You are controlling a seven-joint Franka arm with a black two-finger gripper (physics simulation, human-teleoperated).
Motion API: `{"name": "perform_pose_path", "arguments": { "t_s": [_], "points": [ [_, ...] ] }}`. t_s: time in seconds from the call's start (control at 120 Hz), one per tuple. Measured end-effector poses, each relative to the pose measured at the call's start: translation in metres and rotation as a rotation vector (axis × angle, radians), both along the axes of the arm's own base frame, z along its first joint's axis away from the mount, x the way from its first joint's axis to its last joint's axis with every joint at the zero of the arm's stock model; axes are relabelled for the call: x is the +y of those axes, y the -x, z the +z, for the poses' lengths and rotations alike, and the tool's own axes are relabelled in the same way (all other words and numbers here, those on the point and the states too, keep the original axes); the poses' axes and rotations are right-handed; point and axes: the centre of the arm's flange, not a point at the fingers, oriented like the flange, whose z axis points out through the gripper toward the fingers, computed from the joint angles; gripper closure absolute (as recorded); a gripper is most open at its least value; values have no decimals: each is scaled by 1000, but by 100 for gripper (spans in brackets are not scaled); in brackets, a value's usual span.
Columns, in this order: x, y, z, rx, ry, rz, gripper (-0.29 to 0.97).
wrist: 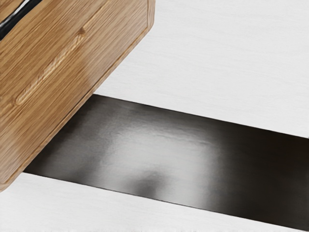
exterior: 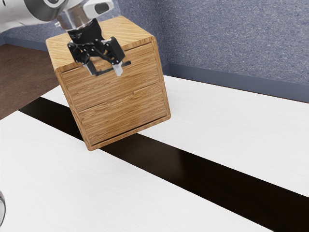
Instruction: Pull the drawer handle with one arm to open the drawer
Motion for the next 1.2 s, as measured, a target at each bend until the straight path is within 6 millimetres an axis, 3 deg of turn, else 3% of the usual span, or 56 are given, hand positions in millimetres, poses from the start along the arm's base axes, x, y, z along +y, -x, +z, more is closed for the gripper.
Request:
{"name": "perform_pose_path", "arguments": {
  "t_s": [0.083,0.15,0.217,0.258,0.308,0.367,0.767,0.858,0.908,0.983,1.1,1.2],
  "points": [
    [0,6,7,-2,4,17,0],
    [-4,16,28,-40,-1,25,0],
    [-40,34,72,-132,-30,-23,0],
    [-63,45,90,-161,-44,-52,0],
    [-81,52,99,-172,-61,-68,0],
    [-84,56,101,-165,-75,-56,0],
    [-79,46,80,-101,-111,40,0],
    [-76,30,47,-46,-97,48,0],
    [-76,28,43,-49,-87,44,0],
    [-70,35,31,-45,-29,26,0],
    [-66,49,-19,47,64,-10,0],
    [-59,60,-21,44,89,-17,0]
  ]
}}
